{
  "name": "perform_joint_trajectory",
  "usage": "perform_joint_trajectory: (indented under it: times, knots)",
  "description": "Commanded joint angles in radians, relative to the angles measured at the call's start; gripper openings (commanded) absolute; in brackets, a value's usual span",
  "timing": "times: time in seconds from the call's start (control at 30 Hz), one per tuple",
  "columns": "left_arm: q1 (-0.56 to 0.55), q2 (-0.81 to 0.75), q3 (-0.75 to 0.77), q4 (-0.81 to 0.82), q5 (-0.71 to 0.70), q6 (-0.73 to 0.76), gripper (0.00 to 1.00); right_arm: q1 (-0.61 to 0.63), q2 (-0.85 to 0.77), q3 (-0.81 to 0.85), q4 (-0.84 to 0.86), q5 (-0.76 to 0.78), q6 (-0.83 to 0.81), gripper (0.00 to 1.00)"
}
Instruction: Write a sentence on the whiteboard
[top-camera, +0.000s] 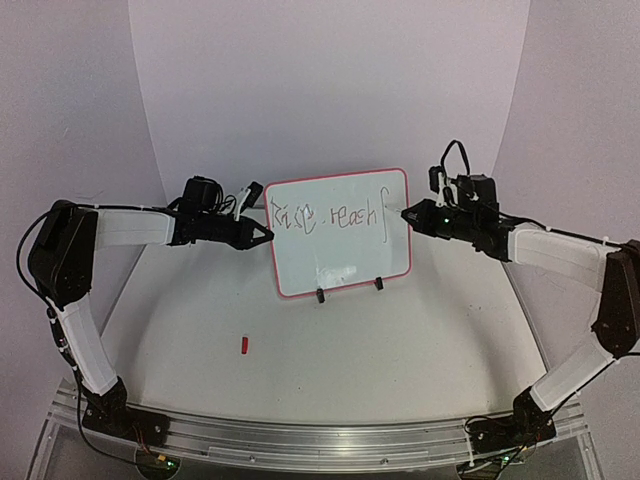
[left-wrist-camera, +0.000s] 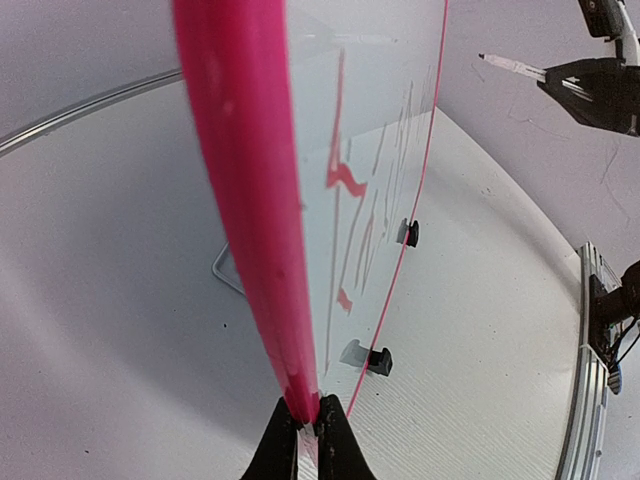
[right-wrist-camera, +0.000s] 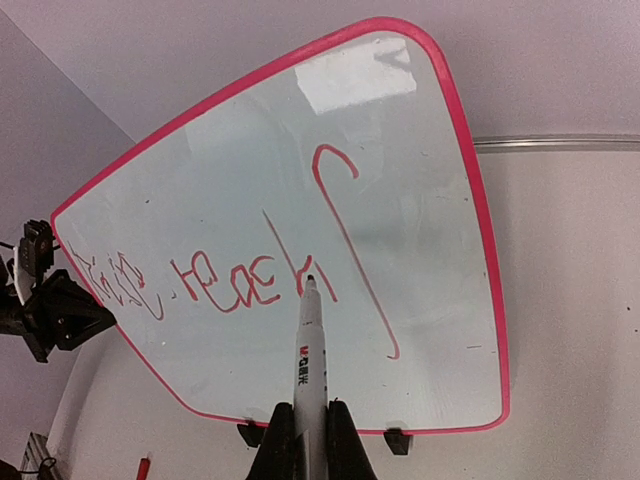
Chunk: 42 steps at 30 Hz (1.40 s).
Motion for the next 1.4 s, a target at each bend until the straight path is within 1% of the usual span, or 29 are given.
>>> perform_joint_trajectory:
  times: [0.0,0.17,0.63,1.0,1.07,1.23,1.37]
  knots:
    - [0.000,-0.023,0.011,-0.048,-0.057,0.045,0.00,-0.002,0.046,0.075,0.011,0.019,-0.014,0.00]
    - [0.000,-0.024,0.011,-0.050,-0.061,0.048,0.00,-0.003,0.082,0.107,0.010,0.027,-0.025,0.00]
    - [-0.001,-0.016,0.017,-0.057,-0.064,0.055,0.00,-0.002,0.131,0.125,0.000,0.070,-0.026,0.00]
    - [0.000,-0.014,0.019,-0.059,-0.065,0.058,0.00,-0.002,0.111,0.112,-0.004,0.135,-0.024,0.00]
    - [0.000,-0.014,0.019,-0.058,-0.065,0.057,0.00,-0.002,0.108,0.111,-0.004,0.128,-0.026,0.00]
    - [0.000,-0.014,0.018,-0.059,-0.065,0.056,0.00,-0.002,0.080,0.095,0.007,0.050,-0.040,0.00]
    - [0.000,-0.017,0.014,-0.057,-0.065,0.055,0.00,-0.002,0.030,0.054,0.007,0.084,-0.032,0.00]
